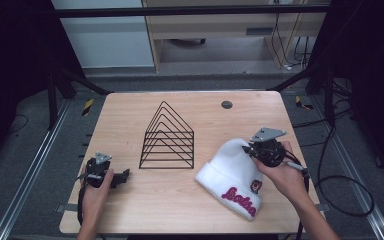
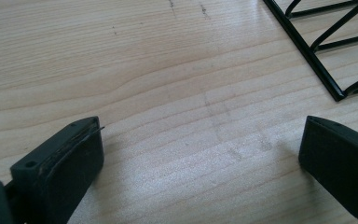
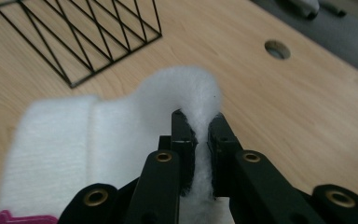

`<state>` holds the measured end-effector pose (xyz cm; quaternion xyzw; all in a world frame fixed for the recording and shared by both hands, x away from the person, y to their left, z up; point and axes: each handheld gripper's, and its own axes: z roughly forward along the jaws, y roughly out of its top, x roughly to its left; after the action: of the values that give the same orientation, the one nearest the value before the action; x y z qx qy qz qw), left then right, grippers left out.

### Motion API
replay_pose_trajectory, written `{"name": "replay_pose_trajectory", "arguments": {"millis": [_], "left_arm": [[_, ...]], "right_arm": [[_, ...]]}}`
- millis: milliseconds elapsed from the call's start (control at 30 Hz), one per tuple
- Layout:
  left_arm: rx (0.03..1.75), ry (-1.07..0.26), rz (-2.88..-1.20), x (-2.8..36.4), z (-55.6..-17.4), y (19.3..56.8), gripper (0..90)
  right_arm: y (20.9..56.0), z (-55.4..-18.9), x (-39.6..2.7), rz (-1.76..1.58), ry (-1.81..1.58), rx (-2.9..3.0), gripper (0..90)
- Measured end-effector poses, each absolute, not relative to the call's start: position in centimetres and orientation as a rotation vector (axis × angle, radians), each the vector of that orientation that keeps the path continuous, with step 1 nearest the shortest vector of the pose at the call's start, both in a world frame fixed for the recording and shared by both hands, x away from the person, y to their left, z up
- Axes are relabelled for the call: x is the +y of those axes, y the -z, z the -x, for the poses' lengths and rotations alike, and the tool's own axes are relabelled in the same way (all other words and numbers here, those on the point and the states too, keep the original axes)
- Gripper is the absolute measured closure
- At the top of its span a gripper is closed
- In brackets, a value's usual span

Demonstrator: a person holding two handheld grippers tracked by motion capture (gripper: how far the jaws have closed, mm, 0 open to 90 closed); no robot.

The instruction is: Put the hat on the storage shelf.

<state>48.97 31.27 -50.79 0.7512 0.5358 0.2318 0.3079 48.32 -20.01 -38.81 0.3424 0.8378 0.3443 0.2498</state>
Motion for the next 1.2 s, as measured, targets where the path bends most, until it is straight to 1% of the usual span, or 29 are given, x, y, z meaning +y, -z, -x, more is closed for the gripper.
{"name": "replay_pose_trajectory", "arguments": {"millis": [33, 67, 133, 200, 233, 333, 433, 467, 500, 600, 633, 667, 733, 800, 933, 1100, 1200], "left_arm": [[1.418, -0.613, -1.986, 31.3, -49.0, 50.8, 0.0], [1.417, -0.620, -1.985, 31.2, -49.1, 50.8, 0.0], [1.408, -0.623, -1.996, 31.1, -49.0, 50.7, 0.0], [1.397, -0.654, -1.998, 30.9, -48.8, 50.3, 3.3], [1.386, -0.649, -1.986, 30.9, -48.6, 50.1, 3.9], [1.350, -0.642, -1.955, 30.8, -48.1, 48.8, 4.0], [1.288, -0.665, -1.946, 30.7, -47.6, 46.7, 4.0], [1.260, -0.679, -1.936, 30.7, -47.4, 45.4, 4.0], [1.260, -0.679, -1.936, 30.7, -47.4, 45.4, 4.0], [1.187, -0.698, -1.923, 30.5, -46.8, 42.6, 3.7], [1.150, -0.715, -1.922, 30.3, -46.5, 41.1, 3.3], [1.150, -0.715, -1.922, 30.3, -46.5, 41.1, 3.2], [1.114, -0.716, -1.906, 30.0, -46.1, 39.4, 3.2], [1.072, -0.686, -1.891, 29.6, -45.9, 37.8, 3.3], [0.988, -0.685, -1.907, 28.4, -45.5, 35.6, 3.3], [0.880, -0.636, -1.921, 26.3, -45.2, 33.1, 3.3], [0.832, -0.635, -1.947, 25.4, -45.3, 32.0, 3.3]], "right_arm": [[38.4, -47.9, -19.9, -0.913, -0.952, 2.272, 84.1], [37.2, -46.9, -19.5, -0.868, -0.997, 2.247, 84.1], [36.8, -46.5, -19.4, -0.854, -1.008, 2.242, 84.1], [35.8, -45.6, -19.0, -0.811, -1.040, 2.226, 84.1], [35.0, -45.1, -18.9, -0.784, -1.062, 2.214, 84.2], [33.3, -43.9, -18.5, -0.720, -1.119, 2.196, 84.2], [31.8, -43.2, -18.2, -0.663, -1.149, 2.178, 84.2], [30.8, -43.1, -18.3, -0.636, -1.166, 2.160, 84.2], [30.8, -43.1, -18.3, -0.636, -1.166, 2.160, 84.2], [29.5, -43.3, -18.8, -0.623, -1.202, 2.133, 84.2], [28.9, -43.5, -19.1, -0.614, -1.220, 2.118, 84.2], [28.9, -43.5, -19.1, -0.614, -1.220, 2.118, 84.2], [28.1, -43.6, -19.4, -0.605, -1.241, 2.104, 84.2], [27.2, -43.9, -19.6, -0.607, -1.268, 2.091, 84.2], [26.4, -44.0, -19.5, -0.592, -1.277, 2.078, 84.2], [25.4, -44.4, -18.9, -0.586, -1.280, 2.062, 84.2], [24.6, -44.8, -18.6, -0.588, -1.282, 2.054, 84.2]]}}
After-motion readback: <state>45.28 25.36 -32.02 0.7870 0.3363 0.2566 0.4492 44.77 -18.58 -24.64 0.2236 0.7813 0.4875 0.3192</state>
